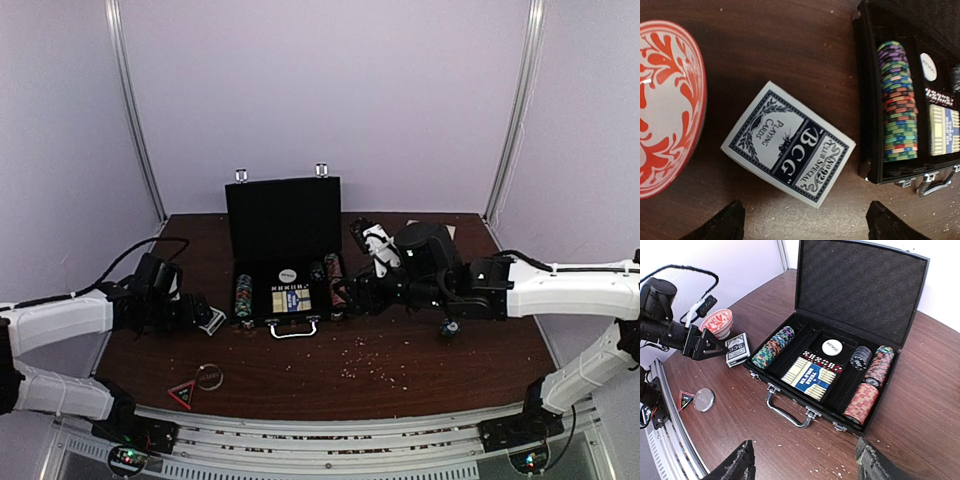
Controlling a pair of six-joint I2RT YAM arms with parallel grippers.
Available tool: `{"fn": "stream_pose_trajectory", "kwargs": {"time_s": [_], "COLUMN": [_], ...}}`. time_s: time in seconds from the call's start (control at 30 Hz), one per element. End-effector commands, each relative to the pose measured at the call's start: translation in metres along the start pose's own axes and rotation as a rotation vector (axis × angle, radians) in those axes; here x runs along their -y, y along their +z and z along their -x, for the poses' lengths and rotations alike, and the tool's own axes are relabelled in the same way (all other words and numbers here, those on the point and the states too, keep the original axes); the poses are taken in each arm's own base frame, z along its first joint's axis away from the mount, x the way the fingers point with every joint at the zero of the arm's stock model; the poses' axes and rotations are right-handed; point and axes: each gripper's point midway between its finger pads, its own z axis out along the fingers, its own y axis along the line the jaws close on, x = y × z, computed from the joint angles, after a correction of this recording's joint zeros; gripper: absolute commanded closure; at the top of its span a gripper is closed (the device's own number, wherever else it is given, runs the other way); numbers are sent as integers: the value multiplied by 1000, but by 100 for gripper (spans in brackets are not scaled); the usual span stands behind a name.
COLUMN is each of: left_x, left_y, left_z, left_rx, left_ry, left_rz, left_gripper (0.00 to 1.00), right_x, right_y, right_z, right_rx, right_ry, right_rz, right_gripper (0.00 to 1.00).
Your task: Pack up texas hold em set
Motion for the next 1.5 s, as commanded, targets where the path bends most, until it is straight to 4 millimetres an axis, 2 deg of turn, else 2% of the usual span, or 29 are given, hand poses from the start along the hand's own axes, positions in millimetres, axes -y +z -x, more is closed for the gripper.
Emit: {"fn": "stream_pose_trajectory", "kwargs": {"time_s": [0.0,0.13,0.33,0.63,0.83,0.93,1.1,1.23,1.33,1.47], "left_x": [-2,-2,9,20,17,16,20,22,20,12], "left_y": [16,27,51,81,93,96,106,100,101,99], "left_z": [-1,-4,12,58,75,80,78,74,63,61], "left_rx": [-20,-40,-24,-8,-26,-23,-55,-43,-64,-54], "left_ry": [-46,-50,-8,132,206,194,143,87,40,27], "left_rz": [22,32,37,157,253,249,188,154,121,142], "left_gripper": [12,12,11,11,8,7,6,6,4,3], "right_x": [19,28,36,43,47,46,46,48,48,47], "right_y": [-16,-24,-26,-30,-28,-25,-19,-17,-15,-12], "right_z": [2,-5,-10,-17,-21,-24,-30,-32,-34,-37], "right_rx": [27,28,48,58,48,41,21,15,10,-2], "right_ry": [-23,-48,-39,-32,-30,-31,-37,-39,-39,-41], "right_rz": [-71,-87,-91,-108,-120,-116,-121,-131,-129,-127], "right_gripper": [31,31,31,30,30,30,30,30,30,30]}}
